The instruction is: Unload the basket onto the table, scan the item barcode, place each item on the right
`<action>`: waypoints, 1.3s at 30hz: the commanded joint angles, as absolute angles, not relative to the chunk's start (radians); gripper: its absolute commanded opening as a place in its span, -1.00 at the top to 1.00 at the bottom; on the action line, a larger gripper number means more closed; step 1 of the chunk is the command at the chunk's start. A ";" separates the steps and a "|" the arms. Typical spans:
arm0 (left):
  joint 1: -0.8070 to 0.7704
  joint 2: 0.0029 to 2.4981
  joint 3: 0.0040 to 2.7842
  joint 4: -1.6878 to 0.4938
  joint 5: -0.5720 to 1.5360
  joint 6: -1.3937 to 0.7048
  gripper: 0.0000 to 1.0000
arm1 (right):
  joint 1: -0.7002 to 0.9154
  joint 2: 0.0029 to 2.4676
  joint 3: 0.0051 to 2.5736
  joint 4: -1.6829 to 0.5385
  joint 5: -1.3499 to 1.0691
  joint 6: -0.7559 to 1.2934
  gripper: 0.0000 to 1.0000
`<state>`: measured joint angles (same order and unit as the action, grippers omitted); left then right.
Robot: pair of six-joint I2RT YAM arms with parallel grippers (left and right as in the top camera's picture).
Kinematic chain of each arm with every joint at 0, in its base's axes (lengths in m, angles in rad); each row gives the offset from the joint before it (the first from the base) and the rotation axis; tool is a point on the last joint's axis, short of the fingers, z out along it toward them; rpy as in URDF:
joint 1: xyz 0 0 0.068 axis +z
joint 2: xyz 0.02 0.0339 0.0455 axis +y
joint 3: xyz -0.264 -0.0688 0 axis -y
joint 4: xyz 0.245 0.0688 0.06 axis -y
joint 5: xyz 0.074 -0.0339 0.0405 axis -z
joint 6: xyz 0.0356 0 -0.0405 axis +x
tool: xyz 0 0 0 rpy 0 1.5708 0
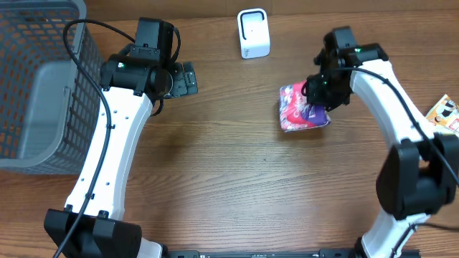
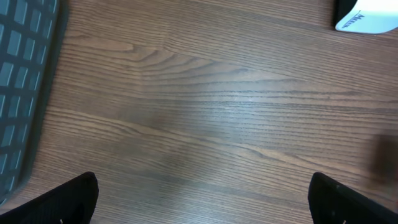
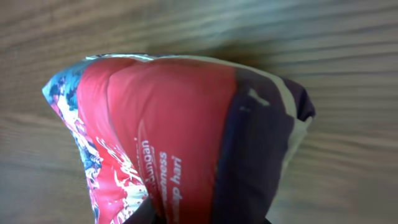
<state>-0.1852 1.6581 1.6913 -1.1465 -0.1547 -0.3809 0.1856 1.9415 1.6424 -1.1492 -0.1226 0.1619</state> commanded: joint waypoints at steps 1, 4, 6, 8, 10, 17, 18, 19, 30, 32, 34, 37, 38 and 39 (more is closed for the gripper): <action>-0.186 1.663 1.697 -1.148 -0.167 -0.358 -1.00 | 0.289 1.881 1.676 -1.196 0.236 0.297 0.62; -0.186 1.663 1.697 -1.148 -0.167 -0.358 -1.00 | 0.370 1.895 1.657 -1.241 0.390 0.382 0.62; -0.186 1.663 1.697 -1.148 -0.167 -0.358 -0.99 | 0.417 1.913 1.638 -1.263 0.451 0.419 0.62; -0.186 1.663 1.697 -1.148 -0.167 -0.358 -1.00 | 0.455 1.941 1.625 -1.286 0.492 0.446 0.62; -0.186 1.663 1.697 -1.148 -0.167 -0.358 -0.99 | 0.484 1.972 1.617 -1.306 0.509 0.458 0.61; -0.186 1.663 1.697 -1.148 -0.167 -0.358 -1.00 | 0.593 2.026 1.617 -1.345 0.485 0.491 0.36; -0.186 1.663 1.697 -1.148 -0.167 -0.358 -1.00 | 0.617 2.026 1.618 -1.345 0.478 0.493 0.27; -0.186 1.663 1.697 -1.148 -0.167 -0.358 -0.99 | 0.643 2.026 1.618 -1.344 0.469 0.498 0.14; -0.186 1.663 1.697 -1.148 -0.167 -0.358 -1.00 | 0.812 2.026 1.640 -1.216 0.212 0.498 -0.73; -0.186 1.663 1.697 -1.148 -0.167 -0.358 -1.00 | 0.803 2.025 1.675 -1.234 0.203 0.498 -0.85; -0.186 1.663 1.697 -1.148 -0.167 -0.358 -0.99 | 0.779 2.025 1.730 -1.281 0.199 0.498 -0.89; -0.186 1.663 1.697 -1.148 -0.167 -0.358 -0.99 | 0.726 2.025 1.819 -1.366 0.199 0.498 -1.00; -0.186 1.663 1.697 -1.148 -0.167 -0.358 -0.99 | 0.702 2.025 1.850 -1.393 0.199 0.498 -1.00; -0.186 1.663 1.697 -1.148 -0.167 -0.358 -1.00 | 0.676 2.025 1.878 -1.415 0.194 0.493 -1.00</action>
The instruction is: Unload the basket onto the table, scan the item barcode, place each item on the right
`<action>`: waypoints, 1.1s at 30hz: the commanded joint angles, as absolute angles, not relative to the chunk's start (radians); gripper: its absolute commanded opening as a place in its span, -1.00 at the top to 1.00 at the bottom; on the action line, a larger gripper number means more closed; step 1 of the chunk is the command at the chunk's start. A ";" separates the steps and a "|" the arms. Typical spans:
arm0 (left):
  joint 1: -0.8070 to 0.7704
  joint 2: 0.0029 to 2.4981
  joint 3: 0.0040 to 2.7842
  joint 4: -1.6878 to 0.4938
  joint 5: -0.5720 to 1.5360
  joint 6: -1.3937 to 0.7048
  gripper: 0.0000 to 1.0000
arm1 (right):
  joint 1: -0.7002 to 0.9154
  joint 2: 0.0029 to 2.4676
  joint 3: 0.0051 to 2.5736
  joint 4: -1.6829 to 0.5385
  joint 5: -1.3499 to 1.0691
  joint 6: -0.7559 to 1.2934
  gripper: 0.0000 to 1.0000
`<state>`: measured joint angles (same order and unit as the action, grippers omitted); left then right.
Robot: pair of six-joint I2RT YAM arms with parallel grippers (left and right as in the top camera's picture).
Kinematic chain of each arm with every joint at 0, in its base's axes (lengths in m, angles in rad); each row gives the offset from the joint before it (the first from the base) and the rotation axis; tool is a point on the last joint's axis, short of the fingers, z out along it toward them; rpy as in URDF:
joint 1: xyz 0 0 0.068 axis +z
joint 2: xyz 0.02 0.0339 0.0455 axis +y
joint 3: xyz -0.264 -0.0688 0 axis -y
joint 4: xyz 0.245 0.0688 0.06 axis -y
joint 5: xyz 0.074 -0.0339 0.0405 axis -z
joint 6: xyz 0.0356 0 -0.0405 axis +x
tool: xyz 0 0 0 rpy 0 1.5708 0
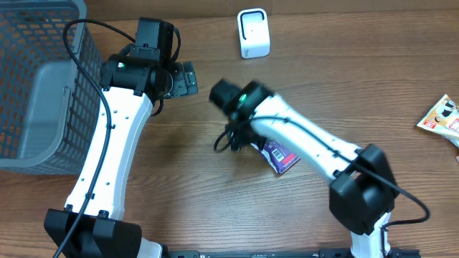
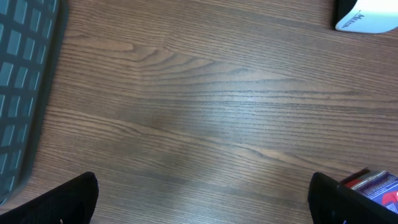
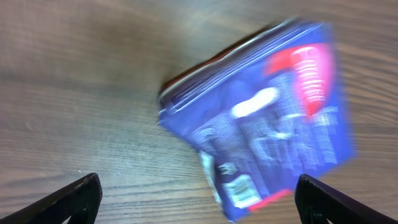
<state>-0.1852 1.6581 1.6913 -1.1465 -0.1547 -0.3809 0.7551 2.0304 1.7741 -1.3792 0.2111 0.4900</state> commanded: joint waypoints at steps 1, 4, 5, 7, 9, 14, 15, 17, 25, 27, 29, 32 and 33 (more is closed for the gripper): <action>-0.186 1.663 1.697 -1.148 -0.167 -0.358 -1.00 | 0.653 2.025 1.898 -1.431 0.184 0.480 -1.00; -0.186 1.663 1.697 -1.148 -0.167 -0.358 -1.00 | 0.566 2.025 1.929 -1.463 0.147 0.407 -1.00; -0.186 1.663 1.697 -1.148 -0.167 -0.358 -0.99 | 0.537 2.025 1.929 -1.472 0.147 0.399 -1.00; -0.186 1.663 1.697 -1.148 -0.167 -0.358 -1.00 | 0.468 2.026 1.920 -1.487 0.136 0.392 -1.00; -0.186 1.663 1.697 -1.148 -0.167 -0.358 -1.00 | 0.405 2.026 1.903 -1.488 0.092 0.388 -1.00; -0.186 1.663 1.697 -1.148 -0.167 -0.358 -0.99 | 0.292 2.026 1.825 -1.487 0.038 0.385 -0.17; -0.186 1.663 1.697 -1.148 -0.167 -0.358 -0.99 | 0.278 2.026 1.800 -1.485 0.030 0.385 -0.07; -0.186 1.663 1.697 -1.148 -0.167 -0.358 -1.00 | 0.260 2.026 1.741 -1.473 -0.002 0.385 0.13; -0.186 1.663 1.697 -1.148 -0.167 -0.358 -1.00 | 0.288 2.026 1.481 -1.340 -0.141 0.385 0.38; -0.186 1.663 1.697 -1.148 -0.167 -0.358 -1.00 | 0.300 2.026 1.439 -1.289 -0.186 0.385 0.38; -0.186 1.663 1.697 -1.148 -0.167 -0.358 -1.00 | 0.310 2.026 1.415 -1.236 -0.204 0.388 0.38; -0.186 1.663 1.697 -1.148 -0.167 -0.358 -1.00 | 0.314 2.026 1.415 -1.169 -0.225 0.397 0.38; -0.186 1.663 1.697 -1.148 -0.167 -0.358 -1.00 | 0.314 2.026 1.416 -1.146 -0.247 0.397 0.38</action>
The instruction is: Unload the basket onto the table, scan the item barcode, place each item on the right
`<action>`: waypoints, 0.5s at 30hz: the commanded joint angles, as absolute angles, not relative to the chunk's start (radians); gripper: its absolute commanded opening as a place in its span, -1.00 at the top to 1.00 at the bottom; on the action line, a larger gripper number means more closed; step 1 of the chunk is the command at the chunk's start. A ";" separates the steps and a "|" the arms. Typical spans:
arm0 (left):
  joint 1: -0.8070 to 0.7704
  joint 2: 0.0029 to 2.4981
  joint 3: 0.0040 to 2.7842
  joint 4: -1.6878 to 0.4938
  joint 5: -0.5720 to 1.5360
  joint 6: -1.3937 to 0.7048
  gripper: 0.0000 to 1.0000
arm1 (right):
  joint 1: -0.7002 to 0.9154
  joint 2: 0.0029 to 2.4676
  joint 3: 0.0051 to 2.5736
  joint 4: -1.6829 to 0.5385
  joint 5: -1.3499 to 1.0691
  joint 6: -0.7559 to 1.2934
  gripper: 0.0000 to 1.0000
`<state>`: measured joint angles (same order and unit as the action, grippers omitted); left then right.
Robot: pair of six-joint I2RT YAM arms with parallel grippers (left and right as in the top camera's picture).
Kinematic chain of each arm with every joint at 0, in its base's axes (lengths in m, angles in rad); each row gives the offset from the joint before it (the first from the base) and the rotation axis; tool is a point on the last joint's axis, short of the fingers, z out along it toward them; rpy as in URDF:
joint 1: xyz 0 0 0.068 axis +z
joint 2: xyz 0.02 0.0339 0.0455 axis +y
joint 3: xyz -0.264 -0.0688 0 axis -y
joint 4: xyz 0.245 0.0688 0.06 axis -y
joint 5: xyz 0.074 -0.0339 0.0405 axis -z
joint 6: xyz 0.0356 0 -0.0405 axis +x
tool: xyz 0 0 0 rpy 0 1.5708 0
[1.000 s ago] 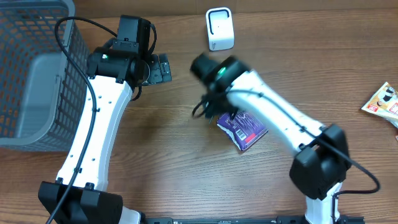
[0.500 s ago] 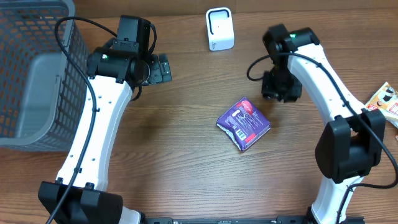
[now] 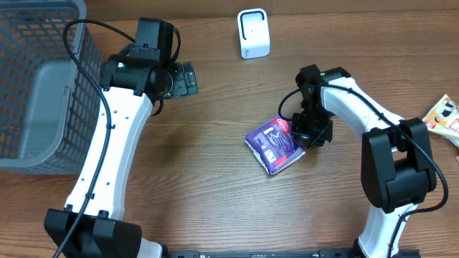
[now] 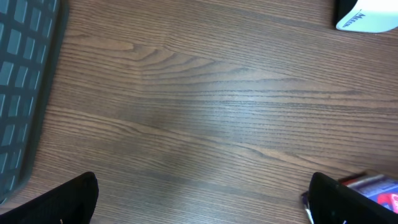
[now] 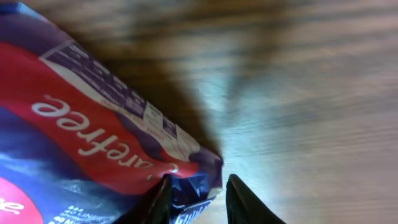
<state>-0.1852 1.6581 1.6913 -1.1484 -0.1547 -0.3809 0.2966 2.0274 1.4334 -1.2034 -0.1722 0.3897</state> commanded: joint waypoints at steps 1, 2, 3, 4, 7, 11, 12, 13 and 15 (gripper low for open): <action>-0.186 1.663 1.697 -1.148 -0.167 -0.358 -1.00 | 0.314 2.026 1.416 -1.117 -0.283 0.396 0.38; -0.185 1.663 1.697 -1.148 -0.167 -0.358 -0.99 | 0.313 2.026 1.416 -1.092 -0.320 0.396 0.38; -0.186 1.663 1.697 -1.148 -0.167 -0.358 -0.99 | 0.313 2.026 1.416 -1.070 -0.356 0.396 0.38; -0.186 1.663 1.697 -1.148 -0.167 -0.358 -0.99 | 0.313 2.026 1.416 -1.052 -0.388 0.396 0.38; -0.186 1.663 1.697 -1.148 -0.167 -0.358 -1.00 | 0.313 2.026 1.419 -1.039 -0.405 0.395 0.44; -0.185 1.663 1.697 -1.148 -0.167 -0.358 -1.00 | 0.306 2.025 1.460 -1.077 -0.385 0.379 0.43; -0.186 1.663 1.697 -1.148 -0.167 -0.358 -1.00 | 0.302 2.025 1.477 -1.092 -0.376 0.363 0.41; -0.186 1.663 1.697 -1.148 -0.167 -0.358 -1.00 | 0.297 2.025 1.500 -1.114 -0.361 0.348 0.38; -0.186 1.663 1.697 -1.148 -0.167 -0.358 -1.00 | 0.283 2.025 1.554 -1.172 -0.330 0.334 0.34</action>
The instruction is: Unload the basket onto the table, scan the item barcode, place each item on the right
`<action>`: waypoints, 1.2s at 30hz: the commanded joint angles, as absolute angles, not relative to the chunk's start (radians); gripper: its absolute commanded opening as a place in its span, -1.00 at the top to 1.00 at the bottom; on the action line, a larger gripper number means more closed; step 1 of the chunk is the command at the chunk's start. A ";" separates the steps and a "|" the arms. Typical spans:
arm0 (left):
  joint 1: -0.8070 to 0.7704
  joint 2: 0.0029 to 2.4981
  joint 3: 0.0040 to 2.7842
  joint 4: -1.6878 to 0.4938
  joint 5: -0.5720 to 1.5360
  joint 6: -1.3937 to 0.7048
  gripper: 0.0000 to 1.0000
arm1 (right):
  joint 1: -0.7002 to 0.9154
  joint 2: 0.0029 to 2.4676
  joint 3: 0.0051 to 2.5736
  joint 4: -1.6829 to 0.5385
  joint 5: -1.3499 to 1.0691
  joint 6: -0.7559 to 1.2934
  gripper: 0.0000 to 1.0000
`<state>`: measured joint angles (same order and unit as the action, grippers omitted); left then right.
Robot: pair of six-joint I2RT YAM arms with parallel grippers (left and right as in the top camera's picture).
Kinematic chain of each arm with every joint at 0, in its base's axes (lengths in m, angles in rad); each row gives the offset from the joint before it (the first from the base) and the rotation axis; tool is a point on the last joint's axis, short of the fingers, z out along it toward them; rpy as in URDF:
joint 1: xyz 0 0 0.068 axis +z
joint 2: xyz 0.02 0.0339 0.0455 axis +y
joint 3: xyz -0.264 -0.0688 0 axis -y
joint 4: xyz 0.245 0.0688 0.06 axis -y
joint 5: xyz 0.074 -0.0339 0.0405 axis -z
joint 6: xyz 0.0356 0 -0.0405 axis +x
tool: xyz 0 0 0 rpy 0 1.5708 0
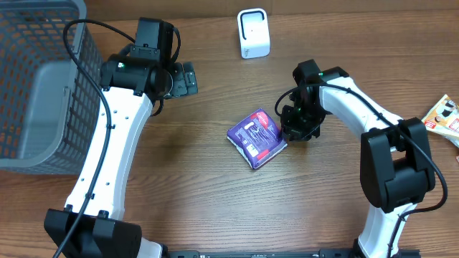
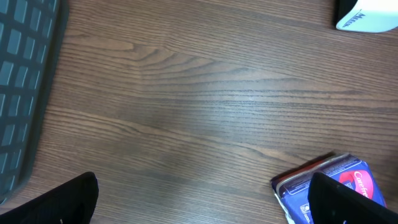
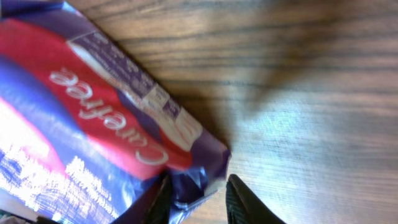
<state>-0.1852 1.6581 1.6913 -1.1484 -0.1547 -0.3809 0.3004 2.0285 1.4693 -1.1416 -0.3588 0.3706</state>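
Note:
The item is a purple and red packet (image 1: 254,137) lying flat mid-table, purple printed side up. My right gripper (image 1: 295,130) is shut on its right-hand corner. In the right wrist view the packet (image 3: 93,112) fills the left, its corner pinched by the gripper (image 3: 196,194). The white scanner (image 1: 253,34) stands at the table's back edge. My left gripper (image 1: 183,79) hangs open left of the scanner. Its wrist view shows the left gripper (image 2: 202,193) wide over bare wood, with the packet (image 2: 339,180) at lower right and the scanner (image 2: 367,15) at top right.
A grey mesh basket (image 1: 36,86) takes up the left side of the table. Another snack packet (image 1: 443,115) lies at the right edge.
The packet has shifted left and a little toward the back, with my right gripper still shut on its corner. More of it now shows in the left wrist view. The left arm has not moved.
First my right gripper held the packet, red side showing, at the right back of the table. Then the packet lay purple side up near the middle with the right gripper open above it. Then the gripper was shut on its right corner, and the packet now lies further left.

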 commanded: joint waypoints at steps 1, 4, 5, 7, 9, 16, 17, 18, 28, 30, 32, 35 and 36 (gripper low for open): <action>-0.186 1.663 1.697 -1.148 -0.167 -0.358 -1.00 | 0.275 2.025 1.583 -1.204 -0.321 0.320 0.32; -0.186 1.663 1.697 -1.148 -0.167 -0.358 -1.00 | 0.265 2.025 1.660 -1.288 -0.315 0.268 0.24; -0.185 1.663 1.697 -1.148 -0.167 -0.358 -1.00 | 0.264 2.025 1.682 -1.312 -0.314 0.256 0.21; -0.186 1.663 1.697 -1.148 -0.167 -0.358 -1.00 | 0.264 2.025 1.730 -1.369 -0.281 0.257 0.05; -0.186 1.663 1.697 -1.148 -0.167 -0.359 -0.99 | 0.264 2.023 1.759 -1.413 -0.237 0.258 -0.06; -0.186 1.663 1.697 -1.148 -0.167 -0.358 -1.00 | 0.264 1.938 1.784 -1.475 -0.105 0.346 -0.19; -0.186 1.663 1.697 -1.148 -0.166 -0.359 -1.00 | 0.264 1.919 1.784 -1.472 -0.106 0.355 -0.20; -0.186 1.663 1.697 -1.146 -0.163 -0.360 -0.99 | 0.265 1.897 1.784 -1.465 -0.107 0.368 -0.28; -0.186 1.663 1.697 -1.114 -0.157 -0.363 -1.00 | 0.455 1.849 1.735 -1.331 -0.161 0.178 -0.50; -0.186 1.663 1.697 -1.120 -0.157 -0.363 -1.00 | 0.520 1.849 1.700 -1.280 -0.088 0.178 -0.51; -0.185 1.663 1.697 -1.130 -0.168 -0.361 -0.99 | 0.597 1.849 1.659 -1.222 -0.006 0.178 -0.53; -0.183 1.663 1.697 -1.140 -0.193 -0.363 -0.99 | 0.702 1.850 1.609 -1.155 0.119 0.178 -0.58; -0.181 1.663 1.697 -1.140 -0.193 -0.363 -1.00 | 0.721 1.850 1.598 -1.141 0.139 0.178 -0.58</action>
<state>-0.1852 1.6581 1.6913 -1.1362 -0.1623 -0.3813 0.6582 1.8587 1.6310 -1.1683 -0.0128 0.1940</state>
